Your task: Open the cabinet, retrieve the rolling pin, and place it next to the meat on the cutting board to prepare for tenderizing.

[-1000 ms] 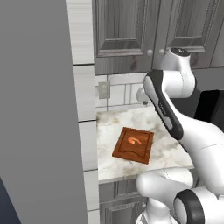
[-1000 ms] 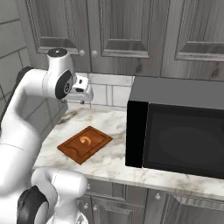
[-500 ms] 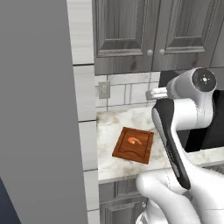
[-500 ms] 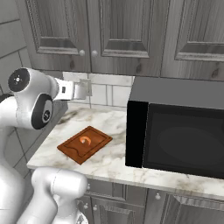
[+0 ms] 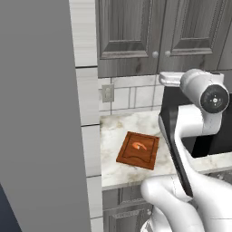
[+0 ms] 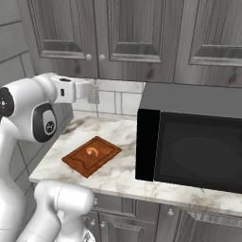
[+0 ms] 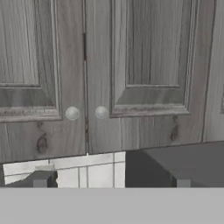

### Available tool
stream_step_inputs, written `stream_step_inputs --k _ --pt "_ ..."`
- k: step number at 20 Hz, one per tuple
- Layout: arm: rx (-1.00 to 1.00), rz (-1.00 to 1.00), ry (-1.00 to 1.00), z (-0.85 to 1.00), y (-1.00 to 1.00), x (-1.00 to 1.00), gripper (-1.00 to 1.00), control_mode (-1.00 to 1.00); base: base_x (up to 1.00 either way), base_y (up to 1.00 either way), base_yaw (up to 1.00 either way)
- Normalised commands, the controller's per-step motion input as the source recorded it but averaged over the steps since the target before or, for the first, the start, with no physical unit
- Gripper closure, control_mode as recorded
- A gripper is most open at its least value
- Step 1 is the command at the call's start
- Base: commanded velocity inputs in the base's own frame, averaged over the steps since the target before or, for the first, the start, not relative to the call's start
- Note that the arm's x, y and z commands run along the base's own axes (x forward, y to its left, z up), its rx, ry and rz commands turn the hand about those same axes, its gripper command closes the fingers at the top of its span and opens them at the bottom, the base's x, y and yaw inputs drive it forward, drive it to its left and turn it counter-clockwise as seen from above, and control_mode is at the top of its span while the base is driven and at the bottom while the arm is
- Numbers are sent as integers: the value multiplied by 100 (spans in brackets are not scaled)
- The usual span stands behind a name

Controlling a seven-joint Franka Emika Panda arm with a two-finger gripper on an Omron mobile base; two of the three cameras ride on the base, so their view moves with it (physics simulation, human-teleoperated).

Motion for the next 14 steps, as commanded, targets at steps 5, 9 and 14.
stream_step_inputs --k 5,9,14 --pt "0 -4 -37 50 -22 0 -100 -100 0 0 0" --pt "0 -1 -23 19 -7 5 -100 -100 0 0 0" --pt "0 0 0 0 1 4 -100 -100 0 0 0"
